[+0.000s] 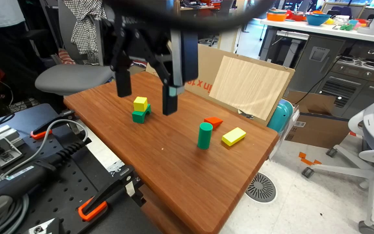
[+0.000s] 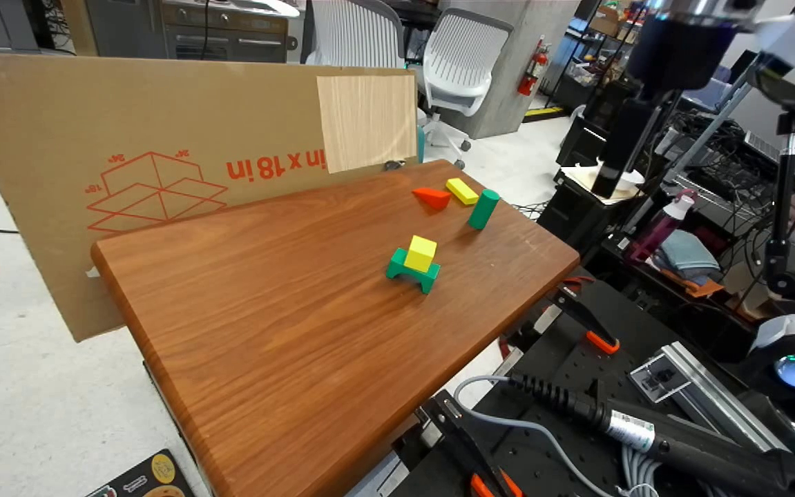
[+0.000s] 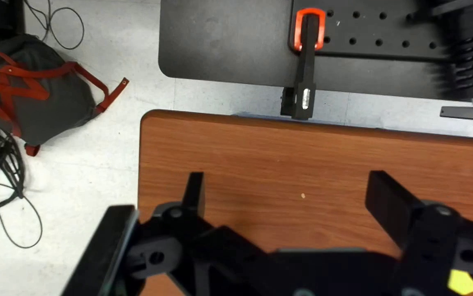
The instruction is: Move the green cylindrical block to the left and then move it to the right
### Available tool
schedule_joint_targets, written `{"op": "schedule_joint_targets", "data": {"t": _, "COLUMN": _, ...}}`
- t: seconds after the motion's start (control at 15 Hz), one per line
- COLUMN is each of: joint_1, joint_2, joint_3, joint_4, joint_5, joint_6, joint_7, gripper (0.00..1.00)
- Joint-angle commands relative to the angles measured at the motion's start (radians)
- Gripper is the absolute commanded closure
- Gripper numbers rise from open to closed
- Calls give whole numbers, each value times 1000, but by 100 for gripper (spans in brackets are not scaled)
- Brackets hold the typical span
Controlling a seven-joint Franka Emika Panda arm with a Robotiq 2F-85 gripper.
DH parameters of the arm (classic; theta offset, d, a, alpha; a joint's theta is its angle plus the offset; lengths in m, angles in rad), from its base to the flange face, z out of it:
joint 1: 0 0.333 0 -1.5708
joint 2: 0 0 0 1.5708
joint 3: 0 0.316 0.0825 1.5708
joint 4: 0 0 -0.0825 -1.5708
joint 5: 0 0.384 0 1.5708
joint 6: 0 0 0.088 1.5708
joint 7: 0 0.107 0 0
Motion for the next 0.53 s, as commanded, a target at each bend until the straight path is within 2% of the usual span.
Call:
{"op": "schedule_joint_targets", "data": {"t": 0.0, "joint_1": -6, "joint_2": 250, "joint_3": 7, "joint_4": 163, "joint_5": 105, "joint_6": 69, "joint_7": -34, "gripper": 0}}
{"op": "schedule_joint_targets", "data": {"t": 0.2, "joint_1": -29, "joint_2": 381, "joint_3": 23, "joint_4": 277, "joint_5": 178, "joint_6": 88, "joint_7": -42, "gripper": 0}}
{"op": "schedule_joint_targets", "data": {"t": 0.47, "joint_1": -39, "joint_2": 517, "joint_3": 34, "joint_4": 419, "joint_5": 182, "joint_6": 72, "joint_7": -25, "gripper": 0}}
